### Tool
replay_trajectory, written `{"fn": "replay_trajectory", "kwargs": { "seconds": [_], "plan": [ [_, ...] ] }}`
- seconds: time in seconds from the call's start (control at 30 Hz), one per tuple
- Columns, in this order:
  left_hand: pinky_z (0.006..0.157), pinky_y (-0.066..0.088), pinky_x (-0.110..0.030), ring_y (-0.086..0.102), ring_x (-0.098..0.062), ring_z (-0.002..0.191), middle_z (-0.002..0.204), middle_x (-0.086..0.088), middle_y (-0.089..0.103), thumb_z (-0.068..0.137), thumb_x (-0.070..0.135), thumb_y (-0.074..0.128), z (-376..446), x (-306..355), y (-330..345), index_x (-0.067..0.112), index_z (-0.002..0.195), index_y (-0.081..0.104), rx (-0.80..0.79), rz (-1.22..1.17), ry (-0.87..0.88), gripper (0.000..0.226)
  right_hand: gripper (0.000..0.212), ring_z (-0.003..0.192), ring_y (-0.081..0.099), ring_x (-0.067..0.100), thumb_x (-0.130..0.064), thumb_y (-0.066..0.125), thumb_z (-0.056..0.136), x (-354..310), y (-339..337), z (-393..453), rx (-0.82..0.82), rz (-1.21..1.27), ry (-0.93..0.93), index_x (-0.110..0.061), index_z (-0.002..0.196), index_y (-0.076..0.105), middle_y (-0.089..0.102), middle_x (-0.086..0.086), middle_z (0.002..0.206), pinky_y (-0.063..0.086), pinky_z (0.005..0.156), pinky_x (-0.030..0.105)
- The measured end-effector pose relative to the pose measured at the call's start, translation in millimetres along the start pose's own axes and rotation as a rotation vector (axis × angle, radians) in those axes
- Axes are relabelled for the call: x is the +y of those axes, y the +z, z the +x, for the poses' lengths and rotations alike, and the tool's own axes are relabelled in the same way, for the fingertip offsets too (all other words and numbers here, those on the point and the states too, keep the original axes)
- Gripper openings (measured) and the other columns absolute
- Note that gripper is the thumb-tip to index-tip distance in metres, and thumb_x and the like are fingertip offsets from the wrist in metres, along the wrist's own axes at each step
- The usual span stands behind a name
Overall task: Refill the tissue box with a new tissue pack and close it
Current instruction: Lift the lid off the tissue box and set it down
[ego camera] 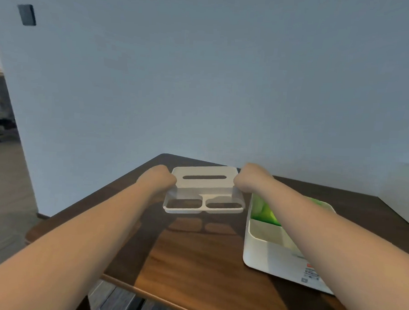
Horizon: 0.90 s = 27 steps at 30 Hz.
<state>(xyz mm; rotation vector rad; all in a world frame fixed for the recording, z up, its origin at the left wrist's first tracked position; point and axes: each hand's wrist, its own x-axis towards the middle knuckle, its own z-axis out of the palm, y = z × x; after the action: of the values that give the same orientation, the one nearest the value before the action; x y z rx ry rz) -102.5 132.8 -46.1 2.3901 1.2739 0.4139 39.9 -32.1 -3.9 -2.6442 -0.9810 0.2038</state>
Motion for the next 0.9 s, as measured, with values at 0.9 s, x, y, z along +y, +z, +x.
{"fn": "replay_trajectory", "kwargs": {
  "seconds": [0.9],
  "plan": [
    [0.061,0.036,-0.03,0.051,-0.019,0.074,0.076,0.002,0.05,0.094,0.022,0.041,34.2,-32.5,35.7,0.016,0.118,0.055,0.029,0.256,-0.13,0.029,0.023,0.051,0.048,0.018,-0.011,0.046,0.095,-34.5,61.1,46.3,-0.306,-0.207,0.002,0.001,0.079,0.057,0.058,0.011,0.072,0.044,0.057,0.027]
  ]
}}
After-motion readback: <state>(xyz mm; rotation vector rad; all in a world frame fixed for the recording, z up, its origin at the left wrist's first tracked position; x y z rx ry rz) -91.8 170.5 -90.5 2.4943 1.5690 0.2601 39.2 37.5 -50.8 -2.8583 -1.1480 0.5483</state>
